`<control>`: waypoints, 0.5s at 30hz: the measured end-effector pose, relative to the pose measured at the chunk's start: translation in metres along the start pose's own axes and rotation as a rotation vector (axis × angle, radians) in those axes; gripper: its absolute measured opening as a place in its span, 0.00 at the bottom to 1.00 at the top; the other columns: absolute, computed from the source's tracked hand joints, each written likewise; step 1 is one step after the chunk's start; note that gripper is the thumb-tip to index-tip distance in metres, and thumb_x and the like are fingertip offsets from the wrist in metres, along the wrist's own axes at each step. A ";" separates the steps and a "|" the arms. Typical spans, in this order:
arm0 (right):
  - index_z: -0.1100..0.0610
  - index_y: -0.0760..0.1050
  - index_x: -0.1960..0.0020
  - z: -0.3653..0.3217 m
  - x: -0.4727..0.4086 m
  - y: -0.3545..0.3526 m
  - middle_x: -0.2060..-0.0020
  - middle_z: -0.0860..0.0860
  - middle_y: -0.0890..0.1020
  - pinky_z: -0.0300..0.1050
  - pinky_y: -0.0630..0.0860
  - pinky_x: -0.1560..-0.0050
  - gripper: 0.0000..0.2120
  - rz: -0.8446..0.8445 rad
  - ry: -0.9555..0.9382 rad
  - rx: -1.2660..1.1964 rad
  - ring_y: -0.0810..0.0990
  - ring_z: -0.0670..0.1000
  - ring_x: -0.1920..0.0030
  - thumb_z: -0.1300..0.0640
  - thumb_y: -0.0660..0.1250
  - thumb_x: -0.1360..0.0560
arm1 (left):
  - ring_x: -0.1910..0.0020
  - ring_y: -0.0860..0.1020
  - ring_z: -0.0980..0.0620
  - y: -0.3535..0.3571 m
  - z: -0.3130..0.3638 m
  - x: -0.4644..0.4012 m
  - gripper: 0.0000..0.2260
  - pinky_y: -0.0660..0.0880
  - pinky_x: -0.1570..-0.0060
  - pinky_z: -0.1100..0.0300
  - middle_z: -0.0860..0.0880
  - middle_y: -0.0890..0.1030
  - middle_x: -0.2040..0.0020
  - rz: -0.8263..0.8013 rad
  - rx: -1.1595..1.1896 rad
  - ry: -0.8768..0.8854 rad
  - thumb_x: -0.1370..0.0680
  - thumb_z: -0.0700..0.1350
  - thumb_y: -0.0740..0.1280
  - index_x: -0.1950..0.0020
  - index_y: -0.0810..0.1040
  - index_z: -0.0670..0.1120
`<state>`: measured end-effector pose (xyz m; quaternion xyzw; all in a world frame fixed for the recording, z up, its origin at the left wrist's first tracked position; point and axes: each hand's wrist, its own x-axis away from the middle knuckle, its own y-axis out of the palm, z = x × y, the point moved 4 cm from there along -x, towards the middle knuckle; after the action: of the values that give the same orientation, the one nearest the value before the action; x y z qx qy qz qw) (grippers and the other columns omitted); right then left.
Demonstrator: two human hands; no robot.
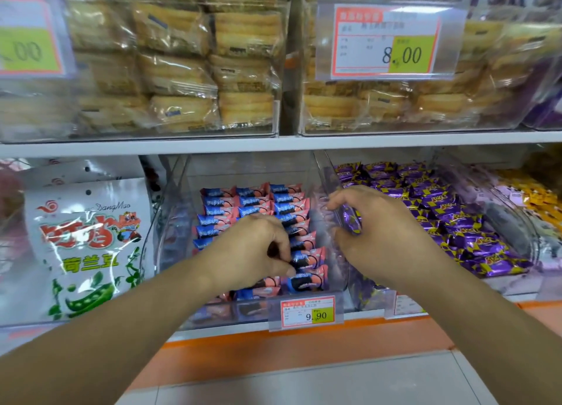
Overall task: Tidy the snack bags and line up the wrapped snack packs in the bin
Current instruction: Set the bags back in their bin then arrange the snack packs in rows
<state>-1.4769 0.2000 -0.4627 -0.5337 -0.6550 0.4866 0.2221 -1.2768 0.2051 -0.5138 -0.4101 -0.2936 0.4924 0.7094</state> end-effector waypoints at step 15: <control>0.54 0.81 0.42 -0.008 0.003 -0.002 0.40 0.49 0.82 0.38 0.69 0.41 0.14 -0.014 0.014 -0.002 0.78 0.52 0.38 0.64 0.71 0.27 | 0.45 0.77 0.55 -0.068 -0.038 0.044 0.22 0.57 0.42 0.57 0.59 0.84 0.54 -0.283 -0.611 -0.064 0.32 0.67 0.76 0.44 0.83 0.57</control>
<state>-1.4726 0.2056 -0.4578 -0.5326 -0.6576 0.4808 0.2296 -1.1996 0.2234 -0.4728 -0.5431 -0.5038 0.2910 0.6055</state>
